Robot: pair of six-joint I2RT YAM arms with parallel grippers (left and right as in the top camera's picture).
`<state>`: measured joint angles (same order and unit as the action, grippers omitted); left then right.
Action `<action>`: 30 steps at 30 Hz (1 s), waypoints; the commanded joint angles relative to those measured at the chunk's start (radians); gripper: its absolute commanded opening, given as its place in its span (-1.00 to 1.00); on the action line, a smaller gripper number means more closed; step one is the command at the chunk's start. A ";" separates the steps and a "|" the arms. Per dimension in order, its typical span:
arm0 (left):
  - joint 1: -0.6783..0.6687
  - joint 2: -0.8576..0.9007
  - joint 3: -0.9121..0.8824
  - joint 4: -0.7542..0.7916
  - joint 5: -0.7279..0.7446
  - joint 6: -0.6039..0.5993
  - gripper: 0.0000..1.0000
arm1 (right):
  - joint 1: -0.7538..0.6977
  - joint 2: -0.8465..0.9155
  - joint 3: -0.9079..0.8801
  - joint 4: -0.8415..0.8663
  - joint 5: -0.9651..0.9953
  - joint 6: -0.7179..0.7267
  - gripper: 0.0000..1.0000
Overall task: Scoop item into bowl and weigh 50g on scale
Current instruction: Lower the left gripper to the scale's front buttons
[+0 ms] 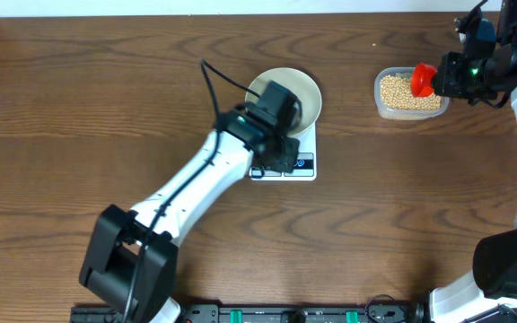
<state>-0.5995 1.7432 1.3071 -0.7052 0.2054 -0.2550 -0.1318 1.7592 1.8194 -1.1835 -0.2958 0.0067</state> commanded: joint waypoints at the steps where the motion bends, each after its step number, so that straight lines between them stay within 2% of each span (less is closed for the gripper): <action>1: -0.032 -0.016 -0.055 0.038 -0.096 -0.066 -0.85 | 0.002 -0.003 0.018 -0.003 -0.010 -0.016 -0.98; 13: -0.037 -0.015 -0.186 0.290 -0.123 -0.065 -0.85 | 0.002 -0.003 0.018 -0.006 -0.009 -0.016 -0.98; 24: -0.037 0.027 -0.191 0.396 -0.166 -0.065 -0.85 | 0.002 -0.003 0.017 -0.014 -0.009 -0.036 -0.97; 30: -0.040 0.063 -0.191 0.404 -0.165 -0.073 -0.86 | 0.002 -0.003 0.017 -0.024 -0.009 -0.042 -0.98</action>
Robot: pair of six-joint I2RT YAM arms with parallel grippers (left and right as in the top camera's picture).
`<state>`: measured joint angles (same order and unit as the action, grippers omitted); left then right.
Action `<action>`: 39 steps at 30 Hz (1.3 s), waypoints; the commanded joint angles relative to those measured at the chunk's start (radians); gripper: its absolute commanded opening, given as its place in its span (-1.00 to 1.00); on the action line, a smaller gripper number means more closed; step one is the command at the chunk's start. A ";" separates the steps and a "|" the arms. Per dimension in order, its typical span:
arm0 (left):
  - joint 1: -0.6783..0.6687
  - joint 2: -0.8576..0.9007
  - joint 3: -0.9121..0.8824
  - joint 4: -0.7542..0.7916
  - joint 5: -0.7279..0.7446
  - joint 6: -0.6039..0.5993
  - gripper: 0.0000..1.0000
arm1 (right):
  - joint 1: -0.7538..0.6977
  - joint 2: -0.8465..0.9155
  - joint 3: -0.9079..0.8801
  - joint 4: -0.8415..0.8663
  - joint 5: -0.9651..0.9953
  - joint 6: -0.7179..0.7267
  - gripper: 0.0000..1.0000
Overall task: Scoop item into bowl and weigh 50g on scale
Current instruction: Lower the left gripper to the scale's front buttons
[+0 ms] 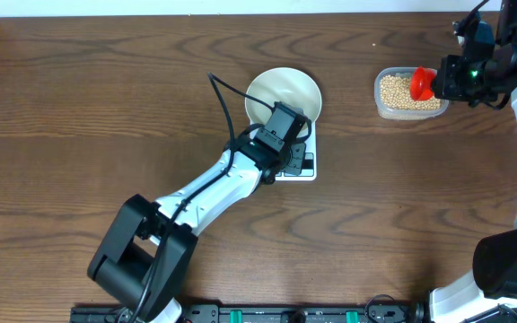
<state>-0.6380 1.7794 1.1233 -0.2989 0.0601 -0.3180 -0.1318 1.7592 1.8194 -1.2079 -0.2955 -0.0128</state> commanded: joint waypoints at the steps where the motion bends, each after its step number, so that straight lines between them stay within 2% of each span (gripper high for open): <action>1: -0.003 0.028 -0.007 -0.002 -0.020 -0.010 -0.86 | 0.002 -0.003 0.017 0.001 -0.010 -0.022 -0.97; 39: -0.021 0.126 -0.007 0.030 -0.020 -0.021 -0.85 | 0.002 -0.003 0.017 -0.006 -0.010 -0.023 -0.98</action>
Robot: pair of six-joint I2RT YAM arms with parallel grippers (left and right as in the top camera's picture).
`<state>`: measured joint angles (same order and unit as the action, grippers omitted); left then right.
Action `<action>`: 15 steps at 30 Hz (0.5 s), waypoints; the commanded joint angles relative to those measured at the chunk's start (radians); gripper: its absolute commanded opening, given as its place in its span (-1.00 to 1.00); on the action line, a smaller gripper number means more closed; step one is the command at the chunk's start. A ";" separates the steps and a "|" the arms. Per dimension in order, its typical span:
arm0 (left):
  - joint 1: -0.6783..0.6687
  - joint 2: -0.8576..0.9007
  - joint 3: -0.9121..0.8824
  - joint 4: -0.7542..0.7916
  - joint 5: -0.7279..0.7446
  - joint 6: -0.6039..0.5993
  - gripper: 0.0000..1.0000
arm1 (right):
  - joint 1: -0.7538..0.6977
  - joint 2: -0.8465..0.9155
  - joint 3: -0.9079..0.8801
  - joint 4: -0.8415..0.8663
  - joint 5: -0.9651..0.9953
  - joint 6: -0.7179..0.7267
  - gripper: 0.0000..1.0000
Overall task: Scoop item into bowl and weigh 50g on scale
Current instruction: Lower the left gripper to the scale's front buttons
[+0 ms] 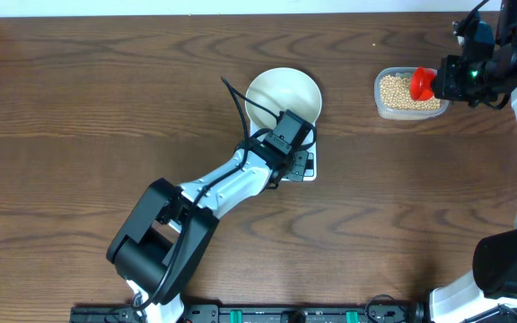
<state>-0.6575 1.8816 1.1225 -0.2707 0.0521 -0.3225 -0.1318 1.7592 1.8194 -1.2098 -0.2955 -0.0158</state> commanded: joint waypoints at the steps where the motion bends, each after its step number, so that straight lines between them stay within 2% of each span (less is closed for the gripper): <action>1: 0.000 0.025 -0.006 0.004 -0.012 -0.017 -0.86 | 0.002 -0.003 0.017 -0.005 -0.010 -0.019 -0.98; 15: 0.001 0.032 -0.006 -0.006 -0.012 -0.032 -0.85 | 0.002 -0.003 0.017 -0.010 -0.009 -0.024 -0.98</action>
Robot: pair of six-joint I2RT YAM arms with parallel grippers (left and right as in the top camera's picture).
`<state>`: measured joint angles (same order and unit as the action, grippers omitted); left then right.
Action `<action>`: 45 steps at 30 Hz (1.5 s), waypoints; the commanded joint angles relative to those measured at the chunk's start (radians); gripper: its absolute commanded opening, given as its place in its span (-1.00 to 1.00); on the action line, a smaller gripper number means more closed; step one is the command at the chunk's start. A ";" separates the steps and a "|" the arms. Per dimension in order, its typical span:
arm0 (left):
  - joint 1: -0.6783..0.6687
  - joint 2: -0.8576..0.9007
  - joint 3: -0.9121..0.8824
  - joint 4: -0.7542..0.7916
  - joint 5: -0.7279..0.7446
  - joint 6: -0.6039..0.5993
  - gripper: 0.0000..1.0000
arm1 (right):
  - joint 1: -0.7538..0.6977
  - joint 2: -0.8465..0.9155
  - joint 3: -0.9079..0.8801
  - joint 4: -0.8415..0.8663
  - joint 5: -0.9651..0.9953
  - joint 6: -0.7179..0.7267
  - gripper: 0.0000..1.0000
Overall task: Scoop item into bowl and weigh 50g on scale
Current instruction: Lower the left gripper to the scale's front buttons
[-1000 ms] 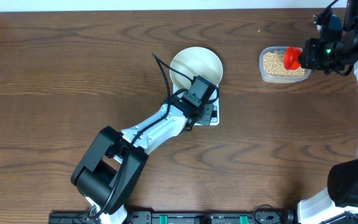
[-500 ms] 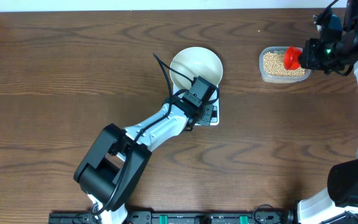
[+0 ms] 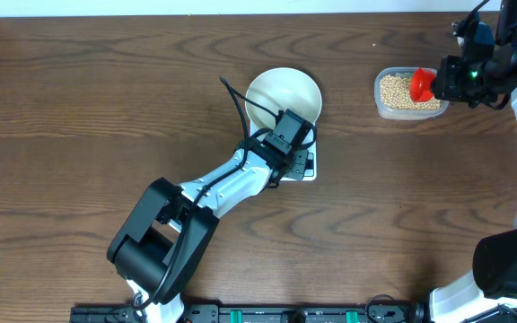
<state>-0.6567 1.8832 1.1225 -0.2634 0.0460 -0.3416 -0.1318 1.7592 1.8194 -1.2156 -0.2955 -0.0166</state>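
Note:
A cream bowl [image 3: 283, 92], which looks empty, stands on the white scale [image 3: 309, 170]. The scale's front is mostly covered by my left arm. My left gripper [image 3: 297, 135] hangs over the scale's front edge, just near of the bowl's rim. Its fingers are hidden under the wrist. At the far right my right gripper [image 3: 438, 81] is shut on a red scoop [image 3: 420, 84]. The scoop's cup is over the clear container of beans [image 3: 400, 95].
The brown wooden table [image 3: 79, 108] stretches left of the bowl. Its far edge meets a white wall strip. A black rail with green connectors runs along the near edge [image 3: 267, 314]. The left arm's black cable [image 3: 237, 99] loops up beside the bowl.
At first my left gripper was over the near part of the bowl on the scale. A second later it had drawn back toward the scale's front, with the whole bowl showing. It has stayed there. My right gripper kept the red scoop over the beans throughout.

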 commanded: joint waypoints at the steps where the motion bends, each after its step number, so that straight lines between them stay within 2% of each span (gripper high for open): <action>1: 0.000 0.030 -0.006 -0.016 -0.006 -0.016 -0.85 | 0.002 -0.003 0.017 -0.004 -0.009 -0.023 -0.97; 14: 0.000 0.030 -0.006 -0.047 -0.006 -0.039 -0.85 | 0.002 -0.003 0.017 -0.005 -0.010 -0.026 -0.97; 34: 0.000 0.024 0.005 -0.010 0.024 -0.018 -0.86 | 0.002 -0.003 0.017 0.000 -0.010 -0.026 -0.98; 40: 0.000 -0.041 0.017 -0.029 0.024 0.016 -0.85 | 0.002 -0.003 0.017 -0.003 -0.010 -0.025 -0.98; 45: 0.000 -0.165 0.017 -0.061 0.024 0.063 -0.85 | 0.002 -0.003 0.017 -0.001 -0.010 -0.026 -0.98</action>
<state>-0.6567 1.8252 1.1240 -0.3149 0.0643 -0.3294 -0.1318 1.7592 1.8194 -1.2163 -0.2955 -0.0284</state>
